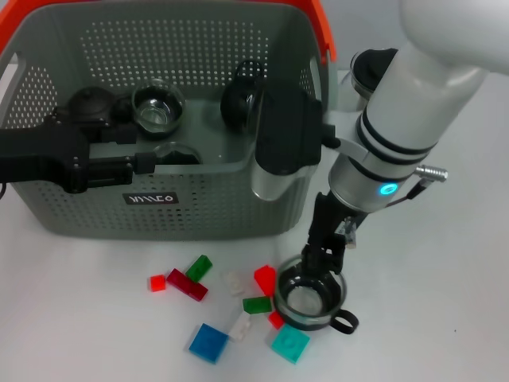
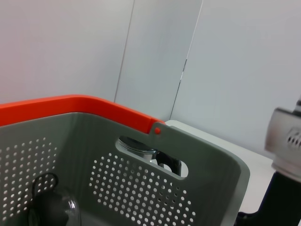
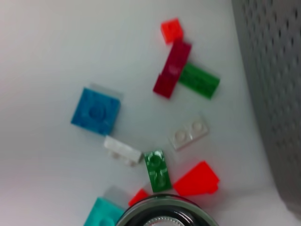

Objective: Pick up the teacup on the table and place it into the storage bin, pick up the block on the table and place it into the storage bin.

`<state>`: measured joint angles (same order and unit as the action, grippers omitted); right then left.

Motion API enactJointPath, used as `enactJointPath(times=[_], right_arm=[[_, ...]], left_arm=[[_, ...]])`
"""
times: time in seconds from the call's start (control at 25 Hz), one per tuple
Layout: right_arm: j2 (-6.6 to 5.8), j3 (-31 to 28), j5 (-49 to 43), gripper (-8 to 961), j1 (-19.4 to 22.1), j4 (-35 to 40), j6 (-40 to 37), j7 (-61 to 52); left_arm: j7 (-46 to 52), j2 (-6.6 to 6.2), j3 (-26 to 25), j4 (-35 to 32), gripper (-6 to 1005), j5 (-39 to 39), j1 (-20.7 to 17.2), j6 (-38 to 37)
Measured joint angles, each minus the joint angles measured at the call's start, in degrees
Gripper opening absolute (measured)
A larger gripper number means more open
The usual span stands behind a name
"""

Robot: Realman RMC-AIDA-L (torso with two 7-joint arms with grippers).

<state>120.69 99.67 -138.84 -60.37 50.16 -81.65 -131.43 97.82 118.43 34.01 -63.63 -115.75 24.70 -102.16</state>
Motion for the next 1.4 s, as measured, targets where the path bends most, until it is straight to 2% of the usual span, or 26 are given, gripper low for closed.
enactJointPath(times=[0.36,0.68,1.04,1.24,1.4], right_arm=[[-0.28,-6.32,0.63,55,3.31,14.16,-7.3,-0.01],[-0.37,-11.49,5.78,55,4.29,22.07,-11.77,0.7],[-0.43,-17.57,10.45,55,4.75,28.87,-11.29,1.97],[-0.47,-21.62,14.65,55,5.1,29.54,-8.34,3.44],[-0.46,-22.99,14.54,55,5.27,29.56,-4.05,4.09]], left_arm=[[0.0,-0.05,0.01,0.0,627,0.0,0.0,0.54],[0.0,-0.04,0.01,0.0,627,0.0,0.0,0.73],[-0.01,0.02,0.01,0.0,627,0.0,0.0,0.79],[-0.06,0.21,0.01,0.03,627,0.0,0.0,1.29],[-0.12,0.18,0.03,0.56,627,0.0,0.0,1.43]])
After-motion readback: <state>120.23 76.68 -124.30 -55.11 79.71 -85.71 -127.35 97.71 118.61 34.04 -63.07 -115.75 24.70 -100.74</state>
